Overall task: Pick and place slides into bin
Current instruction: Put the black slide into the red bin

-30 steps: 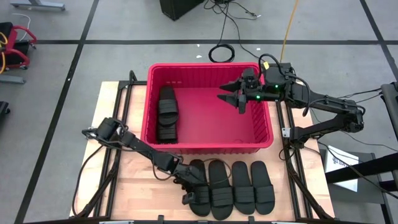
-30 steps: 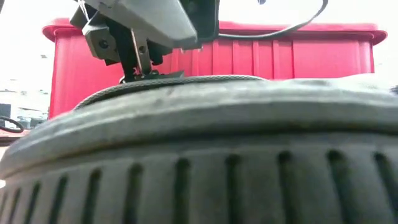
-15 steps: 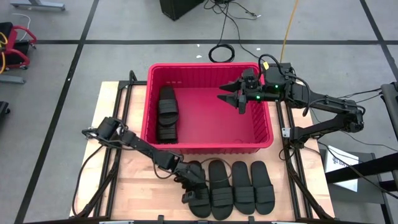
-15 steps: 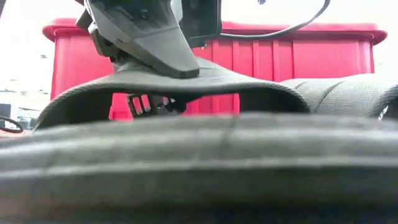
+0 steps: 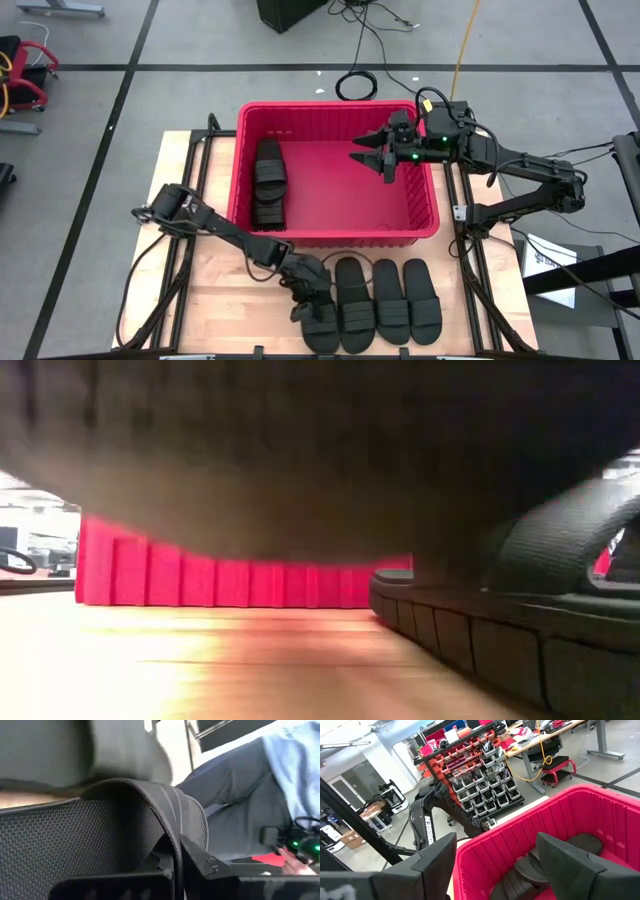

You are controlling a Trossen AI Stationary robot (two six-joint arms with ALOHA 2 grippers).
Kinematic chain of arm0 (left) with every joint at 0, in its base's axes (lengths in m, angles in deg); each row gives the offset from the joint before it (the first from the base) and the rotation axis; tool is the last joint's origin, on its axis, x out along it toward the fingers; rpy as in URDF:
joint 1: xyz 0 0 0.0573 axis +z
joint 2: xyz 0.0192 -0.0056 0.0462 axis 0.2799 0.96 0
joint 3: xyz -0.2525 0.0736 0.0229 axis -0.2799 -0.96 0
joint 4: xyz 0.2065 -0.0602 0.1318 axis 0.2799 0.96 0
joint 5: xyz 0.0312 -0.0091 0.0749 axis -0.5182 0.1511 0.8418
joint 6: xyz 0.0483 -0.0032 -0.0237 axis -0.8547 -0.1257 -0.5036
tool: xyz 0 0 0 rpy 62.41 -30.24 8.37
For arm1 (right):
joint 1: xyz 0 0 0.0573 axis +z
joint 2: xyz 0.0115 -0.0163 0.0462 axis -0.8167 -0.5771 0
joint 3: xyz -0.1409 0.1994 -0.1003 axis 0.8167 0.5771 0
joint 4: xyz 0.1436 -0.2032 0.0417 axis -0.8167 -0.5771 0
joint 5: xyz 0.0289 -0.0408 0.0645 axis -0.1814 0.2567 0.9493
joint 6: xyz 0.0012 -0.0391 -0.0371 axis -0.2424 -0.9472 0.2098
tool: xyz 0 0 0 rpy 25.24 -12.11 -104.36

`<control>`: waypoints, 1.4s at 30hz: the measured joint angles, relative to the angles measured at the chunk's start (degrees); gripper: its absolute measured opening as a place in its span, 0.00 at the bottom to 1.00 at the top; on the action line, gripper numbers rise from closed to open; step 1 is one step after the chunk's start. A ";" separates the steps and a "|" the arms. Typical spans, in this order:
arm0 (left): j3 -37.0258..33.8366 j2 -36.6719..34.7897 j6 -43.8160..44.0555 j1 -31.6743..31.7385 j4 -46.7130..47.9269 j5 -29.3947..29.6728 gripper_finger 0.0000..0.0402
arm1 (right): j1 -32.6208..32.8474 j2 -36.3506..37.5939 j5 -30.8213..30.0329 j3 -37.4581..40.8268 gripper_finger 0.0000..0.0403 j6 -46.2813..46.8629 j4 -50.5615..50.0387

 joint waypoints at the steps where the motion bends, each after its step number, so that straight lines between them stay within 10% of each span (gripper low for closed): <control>1: 0.00 -0.93 0.02 0.00 0.07 0.00 0.01 | 0.00 0.00 0.00 0.00 0.66 -0.01 0.02; 30: 0.00 -32.99 3.79 1.67 10.52 3.90 0.03 | 0.00 0.00 -1.05 0.02 0.66 -1.90 0.47; 42: 0.04 -42.30 -4.84 12.52 20.45 -5.19 0.03 | -0.02 -0.15 -8.11 0.02 0.66 2.07 0.85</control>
